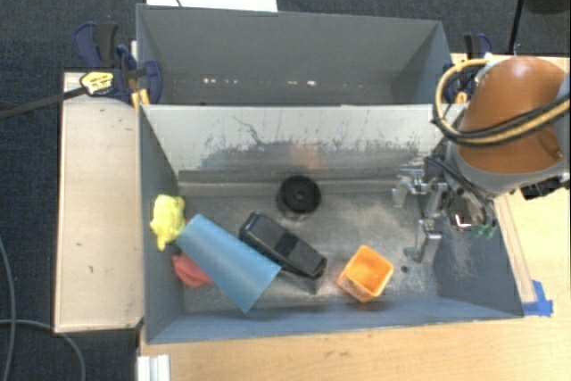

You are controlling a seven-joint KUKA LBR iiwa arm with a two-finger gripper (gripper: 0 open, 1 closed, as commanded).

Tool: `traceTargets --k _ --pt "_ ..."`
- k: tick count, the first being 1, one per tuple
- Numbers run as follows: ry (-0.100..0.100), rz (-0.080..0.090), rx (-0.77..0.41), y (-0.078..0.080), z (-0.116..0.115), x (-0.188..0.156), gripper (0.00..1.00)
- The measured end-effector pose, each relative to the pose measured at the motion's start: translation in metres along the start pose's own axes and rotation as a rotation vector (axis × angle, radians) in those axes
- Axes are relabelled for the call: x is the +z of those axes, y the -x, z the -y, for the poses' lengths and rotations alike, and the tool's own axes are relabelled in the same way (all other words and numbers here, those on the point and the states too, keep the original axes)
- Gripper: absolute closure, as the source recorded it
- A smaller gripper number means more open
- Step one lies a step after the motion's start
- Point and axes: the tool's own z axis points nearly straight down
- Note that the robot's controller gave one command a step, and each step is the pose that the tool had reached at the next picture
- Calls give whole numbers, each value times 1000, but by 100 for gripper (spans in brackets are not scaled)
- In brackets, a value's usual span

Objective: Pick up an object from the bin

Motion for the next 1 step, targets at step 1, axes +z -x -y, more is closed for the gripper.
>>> traceTargets --k 1 --pt "-1 8 -2 2 0 -4 0"
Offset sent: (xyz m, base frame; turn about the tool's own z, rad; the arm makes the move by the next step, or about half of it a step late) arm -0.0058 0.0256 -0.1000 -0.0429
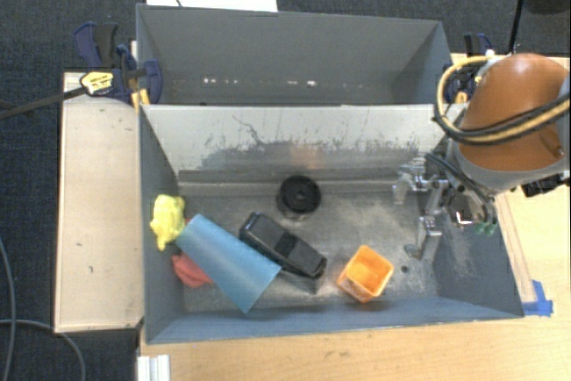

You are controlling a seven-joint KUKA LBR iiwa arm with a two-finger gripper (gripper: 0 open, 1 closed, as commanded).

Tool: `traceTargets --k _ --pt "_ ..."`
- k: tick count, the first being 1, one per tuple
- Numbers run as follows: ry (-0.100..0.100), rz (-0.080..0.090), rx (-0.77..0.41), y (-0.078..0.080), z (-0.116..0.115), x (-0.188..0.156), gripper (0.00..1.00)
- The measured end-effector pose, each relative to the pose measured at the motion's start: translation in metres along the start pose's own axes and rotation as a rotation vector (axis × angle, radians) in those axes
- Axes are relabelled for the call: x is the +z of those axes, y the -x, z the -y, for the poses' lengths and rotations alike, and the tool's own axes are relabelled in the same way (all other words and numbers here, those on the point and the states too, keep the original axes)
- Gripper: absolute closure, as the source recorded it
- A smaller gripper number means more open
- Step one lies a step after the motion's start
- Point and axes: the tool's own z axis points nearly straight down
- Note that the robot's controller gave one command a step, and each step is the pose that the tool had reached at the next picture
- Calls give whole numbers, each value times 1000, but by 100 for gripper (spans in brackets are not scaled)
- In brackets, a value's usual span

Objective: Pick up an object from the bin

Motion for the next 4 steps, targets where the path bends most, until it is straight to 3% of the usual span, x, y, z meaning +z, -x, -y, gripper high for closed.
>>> traceTargets --k 1,2,3,4 --pt "-1 8 -24 -2 -12 47 0" --pt "0 4 41 -17 -16 107 0" --pt "0 -2 -36 -29 -20 123 100" --pt "0 -2 -37 -29 -20 123 100"
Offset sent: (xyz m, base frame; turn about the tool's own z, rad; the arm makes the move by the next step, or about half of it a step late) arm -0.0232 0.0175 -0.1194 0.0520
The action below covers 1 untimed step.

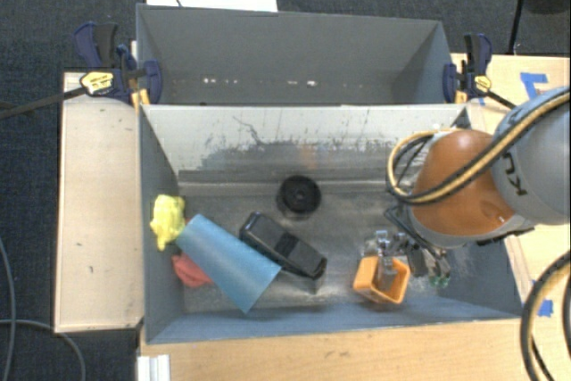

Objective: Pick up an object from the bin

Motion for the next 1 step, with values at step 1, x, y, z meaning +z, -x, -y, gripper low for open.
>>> traceTargets --k 1 --pt "-1 3 -13 26 19 -136 100"
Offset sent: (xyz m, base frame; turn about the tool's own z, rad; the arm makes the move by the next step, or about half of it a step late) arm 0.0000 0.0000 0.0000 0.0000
